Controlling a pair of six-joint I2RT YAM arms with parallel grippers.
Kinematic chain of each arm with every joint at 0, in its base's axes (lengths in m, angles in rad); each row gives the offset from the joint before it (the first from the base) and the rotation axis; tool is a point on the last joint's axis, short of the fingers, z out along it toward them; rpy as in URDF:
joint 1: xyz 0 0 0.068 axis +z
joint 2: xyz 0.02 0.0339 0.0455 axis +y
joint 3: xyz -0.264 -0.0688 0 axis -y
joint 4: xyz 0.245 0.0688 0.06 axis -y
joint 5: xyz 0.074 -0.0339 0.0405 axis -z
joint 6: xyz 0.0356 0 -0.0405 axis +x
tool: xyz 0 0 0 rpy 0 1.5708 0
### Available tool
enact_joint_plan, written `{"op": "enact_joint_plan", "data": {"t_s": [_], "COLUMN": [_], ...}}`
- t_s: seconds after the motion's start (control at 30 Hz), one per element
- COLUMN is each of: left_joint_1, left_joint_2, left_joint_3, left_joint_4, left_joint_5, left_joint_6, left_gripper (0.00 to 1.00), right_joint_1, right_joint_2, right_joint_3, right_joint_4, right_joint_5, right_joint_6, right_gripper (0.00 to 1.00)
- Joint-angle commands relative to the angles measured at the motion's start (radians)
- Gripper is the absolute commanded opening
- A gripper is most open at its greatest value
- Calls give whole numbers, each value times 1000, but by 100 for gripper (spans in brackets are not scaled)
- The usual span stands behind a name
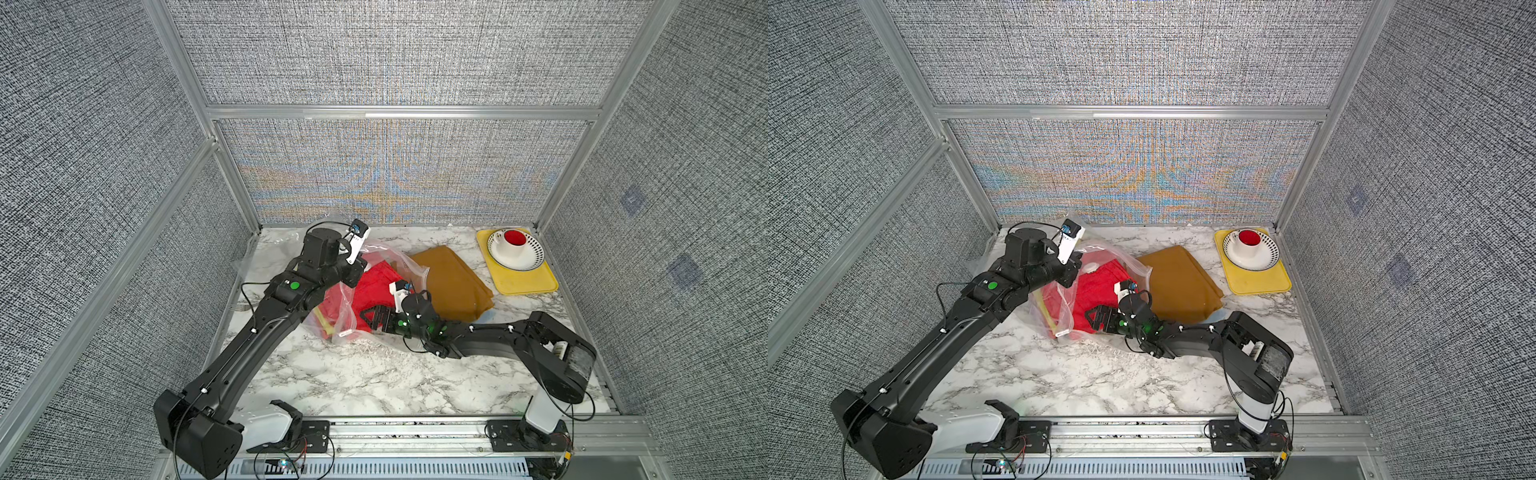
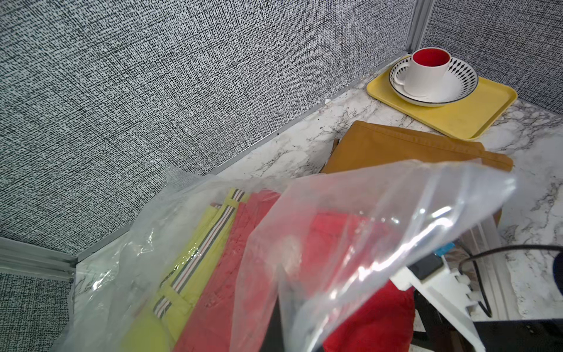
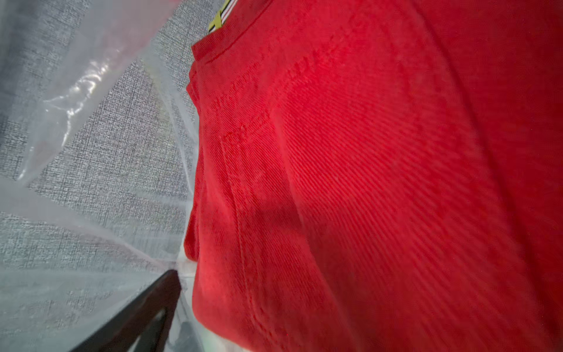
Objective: Take the trousers out of the vacuum bag
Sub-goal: Take out the trousers from the vacuum bag.
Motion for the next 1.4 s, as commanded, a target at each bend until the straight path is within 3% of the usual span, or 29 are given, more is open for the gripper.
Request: {"op": "enact_joint_plan", "data": {"t_s": [0.0,0.17,0.4,0.73,0.8,1.03,1.13,1.2,1.27,1.37], "left_joint_1": [0,0,0,0,0,-1,0,0,0,0], "left_joint_2": [3,0,-6,-4,-5,-12,-11,-9,-9,-6], "left_joint_3": [1,-5,-15,-18,-21,-26,-27,-27,-28,-27], "left_joint_4": [32,32,35,41,41,41,43,43,44,45], "left_joint_5": [7,2,-5,-6,-5,-10,-10,-10,-10,-10], "left_joint_6": [7,8,9,8,6,9,8,7,7,7], "left_gripper": [0,0,0,0,0,0,0,0,0,0], "right_joint_1": [0,-1,1,2,0,0,0,1,1,2], "right_joint_2": [25,70,65,32,41,99,120,121,116,99], "right_joint_3": [12,-6,-59,-73,-66,-39,-32,-38,-40,-43], "right_joint_4": [87,187,295,326,318,329,343,366,374,378], "right_joint_5": [26,30,49,92,99,77,66,63,64,70], "right_joint_6": [-16,-17,-14,-51,-47,4,12,12,12,-2], "right_gripper": [98,96,84,44,44,78,79,73,59,30]}}
